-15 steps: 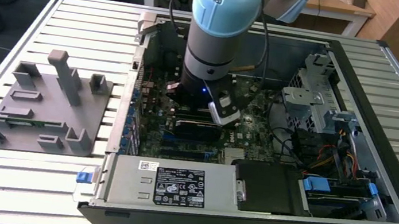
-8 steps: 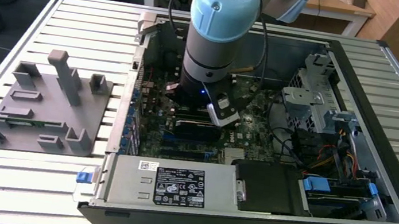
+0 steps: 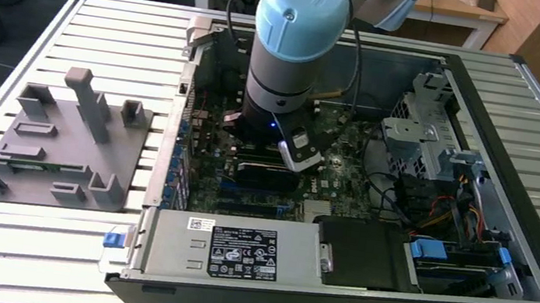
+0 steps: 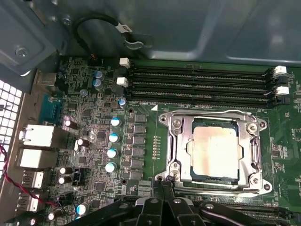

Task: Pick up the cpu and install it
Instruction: 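Install the second cpu locking lever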

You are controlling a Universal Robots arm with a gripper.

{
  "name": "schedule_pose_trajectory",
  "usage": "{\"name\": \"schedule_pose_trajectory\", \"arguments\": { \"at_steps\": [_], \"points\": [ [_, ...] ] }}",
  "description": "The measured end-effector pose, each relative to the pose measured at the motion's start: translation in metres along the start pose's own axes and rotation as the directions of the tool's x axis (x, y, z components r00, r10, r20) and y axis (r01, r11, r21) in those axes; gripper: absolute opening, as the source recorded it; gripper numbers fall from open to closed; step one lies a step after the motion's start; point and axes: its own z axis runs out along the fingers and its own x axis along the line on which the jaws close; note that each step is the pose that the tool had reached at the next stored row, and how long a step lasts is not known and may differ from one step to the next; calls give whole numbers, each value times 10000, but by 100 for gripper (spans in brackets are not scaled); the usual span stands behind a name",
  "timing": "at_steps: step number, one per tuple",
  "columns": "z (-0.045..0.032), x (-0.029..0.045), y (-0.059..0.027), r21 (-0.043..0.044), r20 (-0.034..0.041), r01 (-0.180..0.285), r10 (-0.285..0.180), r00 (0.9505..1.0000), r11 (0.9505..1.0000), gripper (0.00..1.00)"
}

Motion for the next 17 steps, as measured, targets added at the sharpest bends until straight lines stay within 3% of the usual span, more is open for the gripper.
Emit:
{"name": "schedule_pose_trajectory", "arguments": {
  "at_steps": [7, 8, 17],
  "points": [
    [15, 8, 30, -16, -1, 0, 0, 10000, 10000, 11],
    [31, 6, 41, -53, 15, 4, -4, 10000, 10000, 11],
    [19, 21, 54, -14, 0, 0, 0, 10000, 10000, 11]
  ]
}}
